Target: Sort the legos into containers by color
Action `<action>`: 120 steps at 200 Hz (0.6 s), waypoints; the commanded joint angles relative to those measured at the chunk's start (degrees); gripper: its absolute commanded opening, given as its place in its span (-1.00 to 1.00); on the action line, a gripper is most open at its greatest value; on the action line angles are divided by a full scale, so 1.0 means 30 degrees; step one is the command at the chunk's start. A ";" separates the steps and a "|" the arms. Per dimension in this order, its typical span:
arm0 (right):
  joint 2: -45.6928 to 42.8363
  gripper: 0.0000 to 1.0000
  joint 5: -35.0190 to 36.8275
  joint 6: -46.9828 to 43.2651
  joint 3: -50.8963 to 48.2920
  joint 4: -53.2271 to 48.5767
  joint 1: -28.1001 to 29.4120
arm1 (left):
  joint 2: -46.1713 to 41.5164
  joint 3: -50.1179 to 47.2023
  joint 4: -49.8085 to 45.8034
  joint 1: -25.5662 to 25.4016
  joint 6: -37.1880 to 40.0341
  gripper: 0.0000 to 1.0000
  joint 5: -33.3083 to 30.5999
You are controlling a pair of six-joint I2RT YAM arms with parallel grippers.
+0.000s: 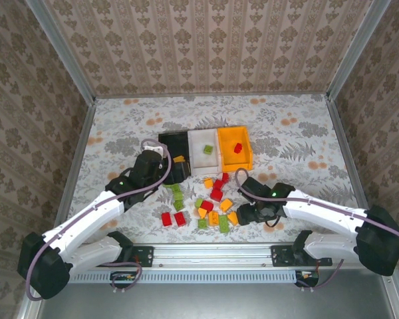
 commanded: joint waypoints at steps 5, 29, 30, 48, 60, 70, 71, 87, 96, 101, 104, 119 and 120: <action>0.0695 0.48 0.1367 0.0446 -0.0085 -0.0457 0.0428 | -0.0334 -0.0174 -0.0303 0.0277 -0.0496 1.00 -0.0280; 0.1396 0.43 0.1523 0.0582 -0.0283 0.0322 0.0493 | -0.0510 -0.0255 -0.0385 0.0335 -0.0538 1.00 -0.0377; 0.1437 0.43 0.1515 0.0583 -0.0287 0.0356 0.0492 | -0.0514 -0.0259 -0.0388 0.0336 -0.0538 1.00 -0.0380; 0.2031 0.43 0.1748 0.0572 -0.0290 0.0879 0.0524 | -0.0576 -0.0293 -0.0469 0.0382 -0.0538 1.00 -0.0411; 0.2377 0.43 0.1909 0.0497 -0.0261 0.1230 0.0528 | -0.0549 -0.0286 -0.0593 0.0396 -0.0596 1.00 -0.0467; 0.2625 0.43 0.2155 0.0573 -0.0234 0.1423 0.0541 | -0.0523 -0.0300 -0.0643 0.0425 -0.0597 1.00 -0.0497; 0.2637 0.43 0.2168 0.0578 -0.0233 0.1448 0.0546 | -0.0520 -0.0297 -0.0649 0.0425 -0.0597 1.00 -0.0484; 0.3097 0.42 0.2590 0.0803 -0.0230 0.1776 0.0485 | -0.0464 -0.0293 -0.0710 0.0455 -0.0597 1.00 -0.0576; 0.3410 0.39 0.2791 0.0947 -0.0180 0.1872 0.0352 | -0.0431 -0.0323 -0.0741 0.0455 -0.0611 1.00 -0.0615; 0.3565 0.37 0.2824 0.0972 -0.0159 0.1934 0.0249 | -0.0408 -0.0324 -0.0741 0.0456 -0.0613 1.00 -0.0600; 0.3661 0.36 0.2825 0.0990 -0.0149 0.2011 0.0223 | -0.0394 -0.0323 -0.0712 0.0481 -0.0624 1.00 -0.0593; 0.3979 0.27 0.2858 0.0913 -0.0144 0.2342 0.0087 | -0.0338 -0.0323 -0.0736 0.0484 -0.0608 0.99 -0.0582; 0.4003 0.27 0.2856 0.0924 -0.0144 0.2362 0.0070 | -0.0340 -0.0337 -0.0739 0.0484 -0.0602 0.99 -0.0585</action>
